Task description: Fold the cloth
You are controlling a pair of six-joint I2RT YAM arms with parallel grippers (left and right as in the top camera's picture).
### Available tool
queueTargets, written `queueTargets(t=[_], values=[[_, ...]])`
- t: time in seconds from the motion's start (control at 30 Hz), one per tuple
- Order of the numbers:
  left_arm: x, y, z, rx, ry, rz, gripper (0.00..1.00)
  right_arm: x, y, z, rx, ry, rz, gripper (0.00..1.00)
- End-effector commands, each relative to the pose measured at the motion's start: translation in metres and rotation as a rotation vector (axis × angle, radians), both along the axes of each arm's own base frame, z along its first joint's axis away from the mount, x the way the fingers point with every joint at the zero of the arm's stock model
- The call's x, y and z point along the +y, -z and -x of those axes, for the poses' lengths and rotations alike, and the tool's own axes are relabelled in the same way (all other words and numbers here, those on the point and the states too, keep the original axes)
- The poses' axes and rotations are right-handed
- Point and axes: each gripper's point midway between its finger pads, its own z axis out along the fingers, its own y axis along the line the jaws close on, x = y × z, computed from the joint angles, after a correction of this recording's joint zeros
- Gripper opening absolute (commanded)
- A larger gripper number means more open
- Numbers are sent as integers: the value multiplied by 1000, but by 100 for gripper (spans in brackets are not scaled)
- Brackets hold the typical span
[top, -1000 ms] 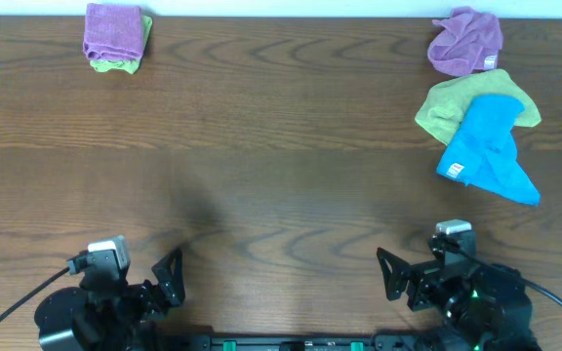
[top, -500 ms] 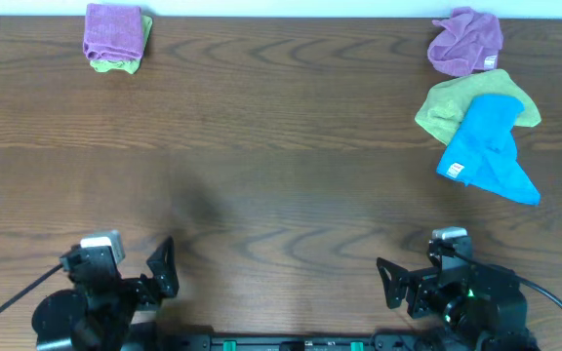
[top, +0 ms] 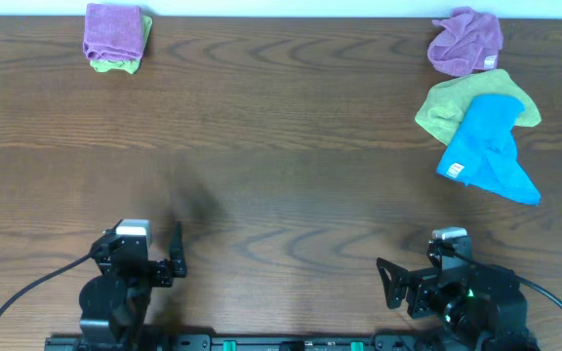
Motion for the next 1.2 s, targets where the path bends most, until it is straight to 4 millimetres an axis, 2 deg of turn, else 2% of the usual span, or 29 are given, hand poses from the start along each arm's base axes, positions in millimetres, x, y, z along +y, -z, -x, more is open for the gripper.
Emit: queueTargets(t=[0.0,0.23,0.9,1.0,1.17], values=[[-2,9,-3,4,4,18,95,2,-1,1,2,-3,-12,99],[2,55,-6,94,-21,16,95,2,-1,1,2,-3,-12,99],[7,54,-6,94,-44,13,95,2,-1,1,2,-3,-12,99],[7,54,-6,94,-44,13,95,-22,-2,-10,-103,-15,219,99],[7,54,-6,94,-44,13,95,-36,9,-17,-253,-131,470,99]])
